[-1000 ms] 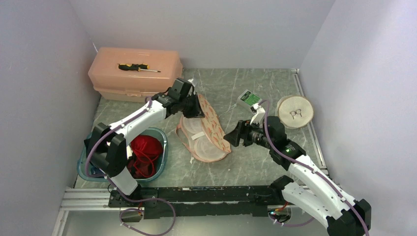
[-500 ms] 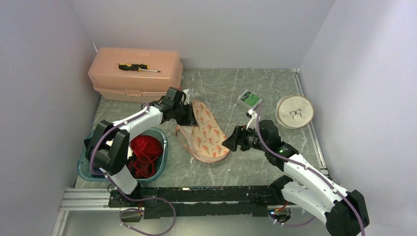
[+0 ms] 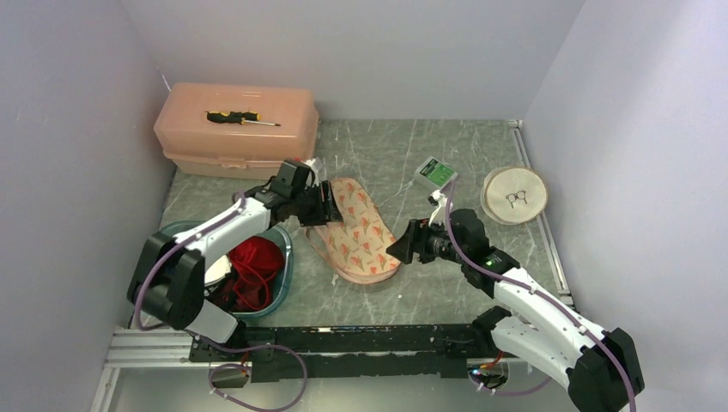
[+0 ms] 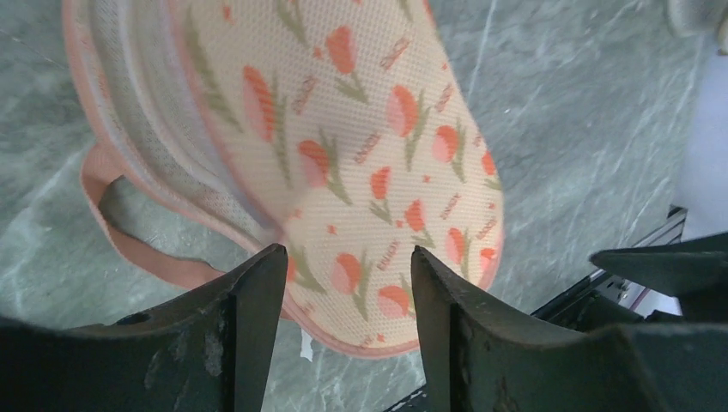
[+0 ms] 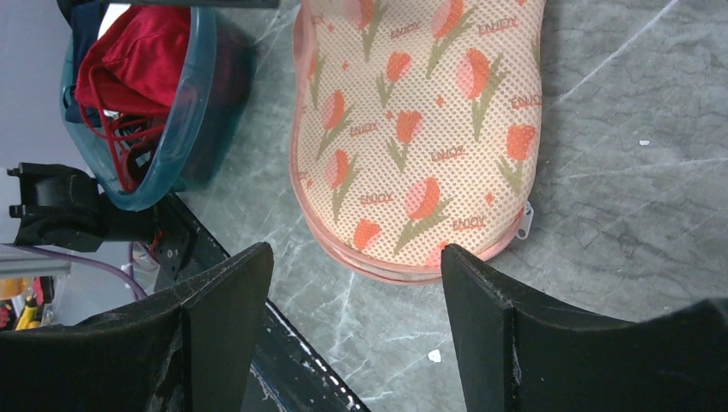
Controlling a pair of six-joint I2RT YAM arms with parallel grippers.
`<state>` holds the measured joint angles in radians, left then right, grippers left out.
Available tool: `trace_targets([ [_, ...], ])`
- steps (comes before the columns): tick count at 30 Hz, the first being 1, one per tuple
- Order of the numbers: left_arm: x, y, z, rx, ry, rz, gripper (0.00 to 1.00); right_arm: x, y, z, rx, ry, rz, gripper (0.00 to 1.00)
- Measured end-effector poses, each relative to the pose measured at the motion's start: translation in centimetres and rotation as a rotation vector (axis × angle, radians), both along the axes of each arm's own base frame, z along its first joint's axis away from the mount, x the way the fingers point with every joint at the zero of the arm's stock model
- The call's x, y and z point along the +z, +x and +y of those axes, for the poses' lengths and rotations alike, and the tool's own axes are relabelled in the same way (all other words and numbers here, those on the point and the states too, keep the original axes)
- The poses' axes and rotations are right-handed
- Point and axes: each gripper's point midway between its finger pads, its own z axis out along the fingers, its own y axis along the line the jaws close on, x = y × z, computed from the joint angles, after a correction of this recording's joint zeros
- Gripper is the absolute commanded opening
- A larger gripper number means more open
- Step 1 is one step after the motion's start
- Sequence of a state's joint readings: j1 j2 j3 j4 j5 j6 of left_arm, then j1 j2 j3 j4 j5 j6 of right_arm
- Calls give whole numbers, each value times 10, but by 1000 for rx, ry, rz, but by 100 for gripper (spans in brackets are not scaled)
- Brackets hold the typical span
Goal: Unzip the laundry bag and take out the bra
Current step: Close the laundry bag at the center of the board.
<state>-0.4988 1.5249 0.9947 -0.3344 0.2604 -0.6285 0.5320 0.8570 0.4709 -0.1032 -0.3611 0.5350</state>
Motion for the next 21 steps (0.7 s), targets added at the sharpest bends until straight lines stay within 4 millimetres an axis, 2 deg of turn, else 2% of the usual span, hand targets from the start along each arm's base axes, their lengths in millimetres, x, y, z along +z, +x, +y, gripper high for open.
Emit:
trace_targets([
  [4,27,3,7,50,-8,-58,64,-4,2,2,-4,-1,14,75],
  [6,30,6,10,82,1,-59,65,-6,4,3,-9,0,24,75],
  [13,-9,9,22,174,93,42,63,-11,13,5,-42,8,37,70],
  [18,-29,9,21,195,127,83,52,-24,18,6,-75,3,78,66],
  [21,-39,5,16,182,149,101,41,-38,15,5,-85,-9,118,66],
])
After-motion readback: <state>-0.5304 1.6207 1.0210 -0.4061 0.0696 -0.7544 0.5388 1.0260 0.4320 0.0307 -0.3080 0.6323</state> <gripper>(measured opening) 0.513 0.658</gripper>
